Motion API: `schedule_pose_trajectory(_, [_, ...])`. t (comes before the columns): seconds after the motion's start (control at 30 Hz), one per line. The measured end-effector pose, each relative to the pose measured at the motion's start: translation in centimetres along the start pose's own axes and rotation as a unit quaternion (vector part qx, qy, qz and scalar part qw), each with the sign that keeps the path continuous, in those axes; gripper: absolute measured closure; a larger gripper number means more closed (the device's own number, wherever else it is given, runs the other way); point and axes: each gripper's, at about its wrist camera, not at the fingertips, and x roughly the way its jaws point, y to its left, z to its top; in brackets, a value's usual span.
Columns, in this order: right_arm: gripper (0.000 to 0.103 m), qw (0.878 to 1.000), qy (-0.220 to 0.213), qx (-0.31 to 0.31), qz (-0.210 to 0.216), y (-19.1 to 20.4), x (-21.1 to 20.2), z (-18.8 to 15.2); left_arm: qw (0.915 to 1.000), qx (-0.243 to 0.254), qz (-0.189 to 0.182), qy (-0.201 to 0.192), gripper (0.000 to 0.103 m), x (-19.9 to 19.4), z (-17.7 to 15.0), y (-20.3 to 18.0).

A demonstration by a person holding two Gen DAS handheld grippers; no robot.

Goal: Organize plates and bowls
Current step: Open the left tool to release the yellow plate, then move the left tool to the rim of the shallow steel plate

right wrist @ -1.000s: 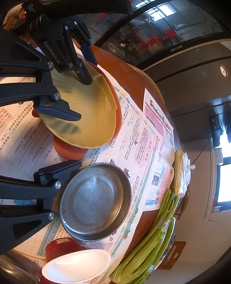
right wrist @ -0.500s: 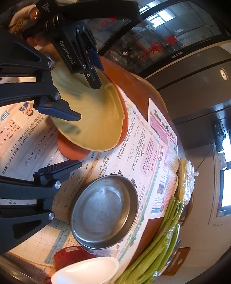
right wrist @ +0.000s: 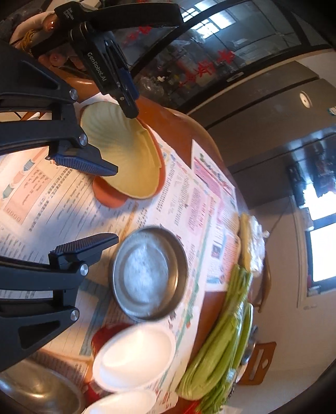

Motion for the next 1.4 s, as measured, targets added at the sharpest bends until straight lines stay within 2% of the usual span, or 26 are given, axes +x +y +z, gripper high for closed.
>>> schedule_pose_trajectory(0.13, [0.056, 1.000, -0.020, 0.011, -0.007, -0.7, -2.0, -0.2, 0.9995, 0.026, -0.019, -0.005, 0.053, -0.8, 0.8, -2.6])
schedule_pose_trajectory(0.23, [0.056, 0.999, -0.035, 0.023, -0.012, -1.5, -3.4, -0.3, 0.9978, 0.046, -0.047, 0.003, 0.053, -1.0, 1.6, -4.7])
schedule_pose_trajectory(0.4, [0.053, 0.997, -0.052, 0.052, -0.017, -3.7, -5.3, -0.7, 0.9893, 0.094, -0.103, 0.042, 0.052, -0.6, 2.1, -8.7])
schedule_pose_trajectory(0.8, [0.049, 0.988, -0.082, 0.122, -0.039, -9.3, -8.0, -2.0, 0.9792, 0.142, -0.129, 0.067, 0.052, 0.4, 2.8, -14.5])
schedule_pose_trajectory(1.1, [0.047, 0.983, -0.089, 0.161, -0.027, -11.5, -8.6, -2.7, 0.9796, 0.153, -0.102, 0.080, 0.052, 1.7, 4.1, -15.3])
schedule_pose_trajectory(1.27, [0.047, 0.982, -0.074, 0.172, -0.014, -11.4, -7.7, -3.0, 0.9792, 0.159, -0.096, 0.082, 0.052, 2.6, 5.4, -15.5])
schedule_pose_trajectory(1.37, [0.047, 0.983, -0.060, 0.171, -0.009, -10.2, -6.4, -2.9, 0.9814, 0.168, -0.063, 0.067, 0.052, 3.8, 6.1, -15.6])
schedule_pose_trajectory(1.4, [0.047, 0.984, -0.051, 0.172, -0.010, -9.7, -5.7, -2.9, 0.9818, 0.165, -0.058, 0.074, 0.052, 4.5, 6.3, -15.5])
